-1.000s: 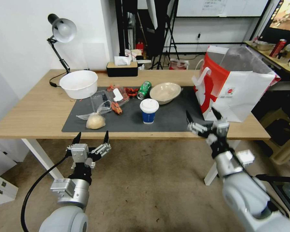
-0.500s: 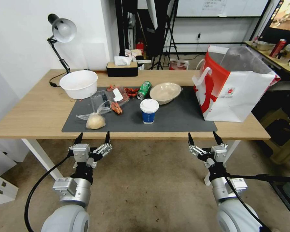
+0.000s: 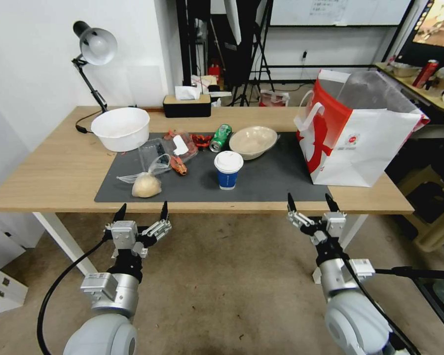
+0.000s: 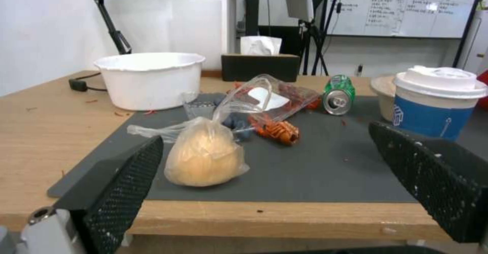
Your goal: Pick up the trash from the table and place it into the takeout bag.
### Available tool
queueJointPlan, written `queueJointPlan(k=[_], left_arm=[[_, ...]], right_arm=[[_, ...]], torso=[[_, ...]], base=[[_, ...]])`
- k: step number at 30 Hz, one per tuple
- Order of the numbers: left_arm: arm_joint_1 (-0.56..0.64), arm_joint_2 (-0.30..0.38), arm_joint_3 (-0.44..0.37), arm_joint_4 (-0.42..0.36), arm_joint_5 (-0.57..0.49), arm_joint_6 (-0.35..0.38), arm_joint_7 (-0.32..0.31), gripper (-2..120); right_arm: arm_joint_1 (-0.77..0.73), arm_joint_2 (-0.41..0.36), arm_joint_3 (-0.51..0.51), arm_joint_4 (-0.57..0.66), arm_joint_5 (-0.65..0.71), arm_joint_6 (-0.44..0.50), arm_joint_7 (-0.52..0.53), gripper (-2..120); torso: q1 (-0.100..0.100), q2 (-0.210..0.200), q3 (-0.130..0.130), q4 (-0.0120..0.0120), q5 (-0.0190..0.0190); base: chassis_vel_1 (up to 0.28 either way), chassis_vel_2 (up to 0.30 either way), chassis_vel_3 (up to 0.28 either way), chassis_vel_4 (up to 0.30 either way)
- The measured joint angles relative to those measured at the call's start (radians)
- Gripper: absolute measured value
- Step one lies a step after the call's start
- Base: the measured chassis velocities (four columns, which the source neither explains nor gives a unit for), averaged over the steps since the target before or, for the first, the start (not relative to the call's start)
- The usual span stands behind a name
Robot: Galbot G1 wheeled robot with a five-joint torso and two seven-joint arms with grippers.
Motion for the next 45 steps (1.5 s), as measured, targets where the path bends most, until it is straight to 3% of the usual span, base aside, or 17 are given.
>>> queueJointPlan(k=[14, 17, 22, 28, 37, 45], left_arm=[[0.005, 0.0, -0.001, 0.002, 0.01, -0.004, 0.002, 100], [0.008, 0.0, -0.001, 0.002, 0.015, -0.005, 0.002, 100], [0.011, 0.0, -0.002, 0.003, 0.021, -0.012, 0.003, 100], [0.013, 0.0, -0.007, 0.004, 0.023, -0.016, 0.004, 100], [0.019, 0.0, -0.013, 0.005, 0.026, -0.023, 0.004, 100], [0.022, 0.0, -0.016, 0.006, 0.027, -0.028, 0.002, 100]], right_arm=[[0.348, 0.012, -0.075, -0.134, 0.384, -0.148, 0.09, 100], [0.453, 0.028, -0.105, -0.211, 0.535, -0.191, 0.123, 100], [0.584, 0.064, -0.143, -0.348, 0.648, -0.216, 0.15, 100], [0.706, 0.125, -0.17, -0.499, 0.697, -0.218, 0.151, 100], [0.767, 0.195, -0.182, -0.627, 0.699, -0.228, 0.146, 100], [0.784, 0.24, -0.173, -0.687, 0.687, -0.237, 0.146, 82]], torso=[[0.0, 0.0, 0.0, 0.0001, -0.0001], [0.0, 0.0, 0.0, 0.0, -0.0002], [0.0, 0.0, 0.0, 0.0, -0.0002], [0.0, 0.0, 0.0, -0.0001, -0.0001], [0.0, 0.0, 0.0, 0.0, -0.0001], [0.0, 0.0, 0.0, 0.0, -0.0001]], base=[[0.0, 0.0, 0.0, 0.0], [0.0, 0.0, 0.0, 0.0], [0.0, 0.0, 0.0, 0.0], [0.0, 0.0, 0.0, 0.0], [0.0, 0.0, 0.0, 0.0], [0.0, 0.0, 0.0, 0.0]])
